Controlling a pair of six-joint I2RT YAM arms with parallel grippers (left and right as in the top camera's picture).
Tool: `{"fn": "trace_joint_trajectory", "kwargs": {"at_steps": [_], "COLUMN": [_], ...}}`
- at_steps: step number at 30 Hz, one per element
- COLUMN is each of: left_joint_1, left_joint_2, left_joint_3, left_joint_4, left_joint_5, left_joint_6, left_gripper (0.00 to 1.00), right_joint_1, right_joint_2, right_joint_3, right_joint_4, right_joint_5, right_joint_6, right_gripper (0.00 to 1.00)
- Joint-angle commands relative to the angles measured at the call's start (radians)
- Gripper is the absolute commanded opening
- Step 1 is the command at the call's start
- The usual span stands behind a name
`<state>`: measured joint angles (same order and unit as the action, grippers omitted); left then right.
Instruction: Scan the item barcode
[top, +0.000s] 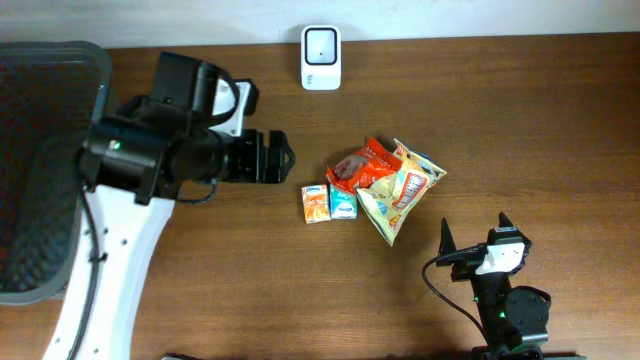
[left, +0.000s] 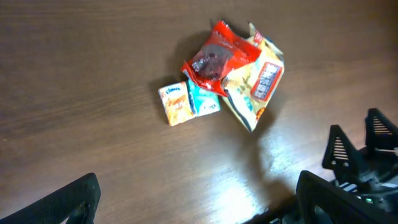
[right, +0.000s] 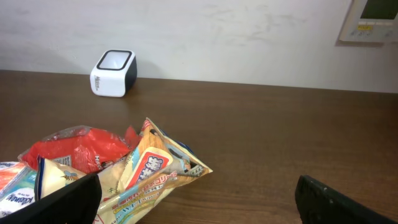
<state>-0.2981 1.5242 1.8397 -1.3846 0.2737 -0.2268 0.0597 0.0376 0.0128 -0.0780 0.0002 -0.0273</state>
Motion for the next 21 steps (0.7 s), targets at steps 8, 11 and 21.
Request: {"fn": "trace_joint_trajectory", "kwargs": {"at_steps": [8, 11, 21], "left_joint_1": [0.026, 0.026, 0.086], "left_joint_2": [0.028, 0.028, 0.032], "left_joint_3": [-0.007, -0.007, -0.007], "left_joint_4": [0.018, 0.011, 0.014], "left_joint_5": [-0.282, -0.29, -0.334], "left_joint_6": [-0.124, -0.124, -0.125], "left_gripper": [0.99, 0.99, 0.99], "right_joint_1": [0.006, 0.006, 0.006], "right_joint_2": [-0.005, -0.005, -0.005], "right_joint_3": [-0.007, -0.007, -0.007], "right_joint_4": [-0.004, -0.004, 0.211], "right_joint_5": [0.008, 0.014, -0.626], "right_joint_6": [0.001, 0.0, 0.167], "right_gripper": [0.98, 0.99, 0.98]}}
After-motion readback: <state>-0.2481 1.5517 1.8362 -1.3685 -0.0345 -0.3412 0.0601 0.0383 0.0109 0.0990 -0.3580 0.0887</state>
